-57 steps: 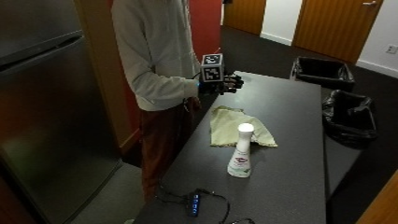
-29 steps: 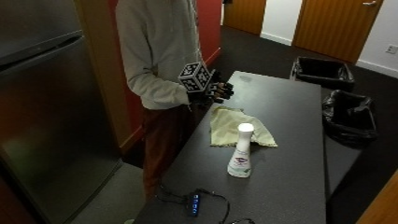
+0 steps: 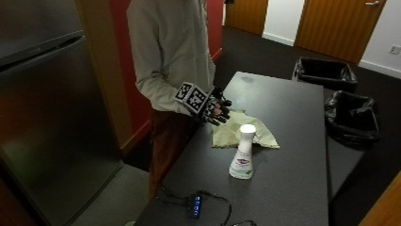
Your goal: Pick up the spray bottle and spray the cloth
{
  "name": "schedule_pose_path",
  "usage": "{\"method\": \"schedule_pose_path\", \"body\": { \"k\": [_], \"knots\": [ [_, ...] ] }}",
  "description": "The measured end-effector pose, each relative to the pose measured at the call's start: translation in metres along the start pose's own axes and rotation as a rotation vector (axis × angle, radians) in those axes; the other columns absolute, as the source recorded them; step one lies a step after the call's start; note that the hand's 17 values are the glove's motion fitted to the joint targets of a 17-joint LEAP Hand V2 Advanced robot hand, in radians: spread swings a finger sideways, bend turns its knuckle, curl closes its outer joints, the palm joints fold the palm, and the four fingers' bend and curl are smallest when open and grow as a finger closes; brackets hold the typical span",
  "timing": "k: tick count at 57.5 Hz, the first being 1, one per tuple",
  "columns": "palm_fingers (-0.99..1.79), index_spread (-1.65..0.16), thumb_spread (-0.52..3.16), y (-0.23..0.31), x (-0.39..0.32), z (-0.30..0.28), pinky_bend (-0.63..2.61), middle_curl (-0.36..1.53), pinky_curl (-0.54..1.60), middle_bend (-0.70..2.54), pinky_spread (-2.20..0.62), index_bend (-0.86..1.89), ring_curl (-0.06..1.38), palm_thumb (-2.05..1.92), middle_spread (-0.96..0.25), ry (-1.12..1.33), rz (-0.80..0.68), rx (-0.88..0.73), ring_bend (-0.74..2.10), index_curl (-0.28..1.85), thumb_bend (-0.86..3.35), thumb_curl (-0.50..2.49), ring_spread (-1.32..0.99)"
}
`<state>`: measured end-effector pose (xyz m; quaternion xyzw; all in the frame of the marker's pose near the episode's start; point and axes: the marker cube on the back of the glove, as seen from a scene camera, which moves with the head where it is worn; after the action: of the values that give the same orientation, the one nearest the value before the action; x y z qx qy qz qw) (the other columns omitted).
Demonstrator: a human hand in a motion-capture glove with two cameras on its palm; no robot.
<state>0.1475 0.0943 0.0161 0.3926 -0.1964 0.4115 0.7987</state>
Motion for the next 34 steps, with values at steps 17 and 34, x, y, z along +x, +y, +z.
{"method": "schedule_pose_path", "body": {
  "k": [17,34],
  "knots": [
    [0.42,-0.24,0.95,-0.021,0.024,0.024,0.22,0.38,0.34,0.29,0.15,0.14,0.31,0.77,-0.1,-0.144,0.16,-0.013,0.37,0.26,-0.03,0.44,-0.04],
    [0.38,-0.23,0.93,-0.048,0.04,0.057,0.24,0.39,0.35,0.28,0.14,0.11,0.32,0.73,-0.11,-0.31,0.243,0.035,0.36,0.25,-0.04,0.43,-0.05]
  ]
}}
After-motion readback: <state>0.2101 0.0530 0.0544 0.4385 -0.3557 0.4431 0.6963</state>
